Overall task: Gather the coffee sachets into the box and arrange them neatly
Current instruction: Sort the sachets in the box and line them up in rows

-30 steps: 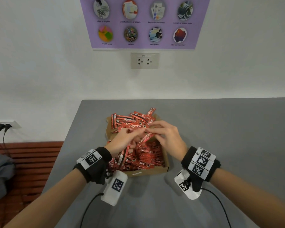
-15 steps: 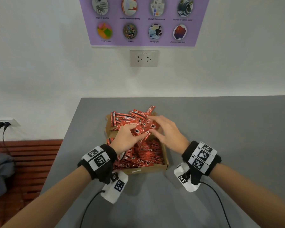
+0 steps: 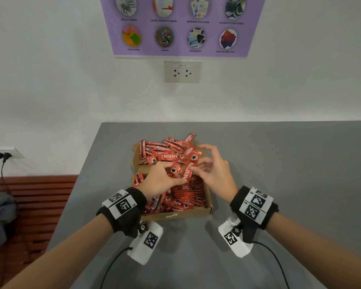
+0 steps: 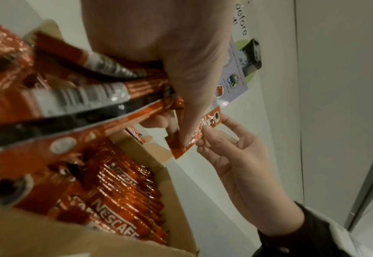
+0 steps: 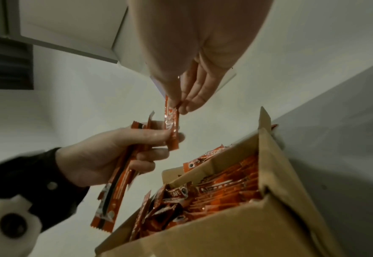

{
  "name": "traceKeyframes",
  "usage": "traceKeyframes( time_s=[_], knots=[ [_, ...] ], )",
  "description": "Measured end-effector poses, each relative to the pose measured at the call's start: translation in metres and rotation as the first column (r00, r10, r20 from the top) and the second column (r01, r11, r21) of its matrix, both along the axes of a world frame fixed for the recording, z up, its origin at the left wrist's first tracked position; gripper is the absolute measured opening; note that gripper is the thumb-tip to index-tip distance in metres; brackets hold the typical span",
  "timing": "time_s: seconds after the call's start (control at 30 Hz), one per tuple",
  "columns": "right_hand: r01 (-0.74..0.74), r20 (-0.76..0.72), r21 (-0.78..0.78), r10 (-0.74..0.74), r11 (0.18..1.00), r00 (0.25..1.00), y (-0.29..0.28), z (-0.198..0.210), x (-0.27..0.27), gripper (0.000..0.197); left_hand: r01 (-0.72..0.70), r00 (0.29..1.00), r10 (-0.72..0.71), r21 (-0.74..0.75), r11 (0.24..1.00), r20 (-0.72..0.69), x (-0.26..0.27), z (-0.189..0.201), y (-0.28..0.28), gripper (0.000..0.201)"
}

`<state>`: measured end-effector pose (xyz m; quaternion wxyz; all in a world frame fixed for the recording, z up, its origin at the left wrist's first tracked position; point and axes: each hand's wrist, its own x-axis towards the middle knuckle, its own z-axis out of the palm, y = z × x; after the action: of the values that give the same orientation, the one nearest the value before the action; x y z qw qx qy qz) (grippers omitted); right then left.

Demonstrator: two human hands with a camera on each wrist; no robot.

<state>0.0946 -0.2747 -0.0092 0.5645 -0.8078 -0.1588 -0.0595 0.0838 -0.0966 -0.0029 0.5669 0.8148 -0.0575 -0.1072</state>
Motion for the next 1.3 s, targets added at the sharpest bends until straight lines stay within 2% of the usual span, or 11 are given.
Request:
traceKeyframes(
  time_s=[0.1, 0.37, 0.47, 0.63, 0.7, 0.83, 0.93, 1.03, 1.1, 1.2, 1.3],
  knots=[
    [-0.021, 0.009, 0.033, 0.021, 0.999, 1.0, -0.002, -0.001, 0.0, 0.051, 0.021, 0.999, -0.022, -0.044, 0.999, -0.026, -0.003, 0.001, -0.002, 0.013],
    [-0.088, 0.029, -0.074, 0.09, 0.993, 0.996, -0.004, -0.005, -0.007, 0.023, -0.048, 0.998, 0.042, -0.194, 0.98, -0.037, -0.007, 0.008, -0.005, 0.009],
    [-0.083, 0.036, -0.109, 0.088, 0.991, 0.995, -0.003, -0.003, -0.008, 0.023, -0.036, 0.999, 0.029, -0.203, 0.979, -0.034, -0.006, 0.007, -0.005, 0.008],
    [0.018, 0.089, -0.017, -0.017, 1.0, 0.996, -0.005, 0.006, -0.005, 0.041, 0.006, 0.997, -0.003, -0.039, 0.999, 0.077, -0.005, 0.004, 0.001, 0.006],
    [-0.023, 0.133, -0.193, 0.05, 0.981, 0.99, -0.01, 0.005, 0.0, 0.04, 0.025, 0.987, -0.033, 0.054, 0.998, 0.155, -0.003, 0.003, 0.006, 0.011],
    [-0.147, 0.153, -0.512, 0.259, 0.846, 0.954, -0.018, -0.005, 0.0, 0.016, 0.017, 0.966, -0.071, 0.211, 0.977, 0.25, 0.003, 0.002, 0.014, 0.008],
    [-0.091, 0.132, -0.632, 0.222, 0.77, 0.966, -0.02, -0.007, -0.003, 0.019, -0.01, 0.942, -0.118, 0.376, 0.927, 0.316, 0.003, -0.001, 0.012, 0.014],
    [0.055, 0.138, -0.576, 0.03, 0.816, 0.99, -0.025, -0.006, -0.002, 0.017, -0.02, 0.949, -0.165, 0.571, 0.821, 0.27, 0.003, -0.006, 0.012, 0.027],
    [0.094, 0.11, -0.495, -0.045, 0.864, 0.993, -0.027, -0.004, -0.001, 0.013, 0.047, 0.956, -0.217, 0.626, 0.778, 0.198, 0.001, -0.009, 0.013, 0.03],
    [0.014, -0.012, -0.412, -0.021, 0.911, 1.0, -0.025, 0.0, -0.005, 0.01, 0.175, 0.935, -0.339, 0.693, 0.699, 0.106, -0.004, -0.011, 0.007, 0.038],
    [-0.073, -0.051, -0.424, 0.056, 0.903, 0.997, -0.018, -0.001, -0.01, 0.008, 0.222, 0.916, -0.397, 0.746, 0.628, 0.061, -0.003, -0.014, 0.001, 0.051]
  ],
)
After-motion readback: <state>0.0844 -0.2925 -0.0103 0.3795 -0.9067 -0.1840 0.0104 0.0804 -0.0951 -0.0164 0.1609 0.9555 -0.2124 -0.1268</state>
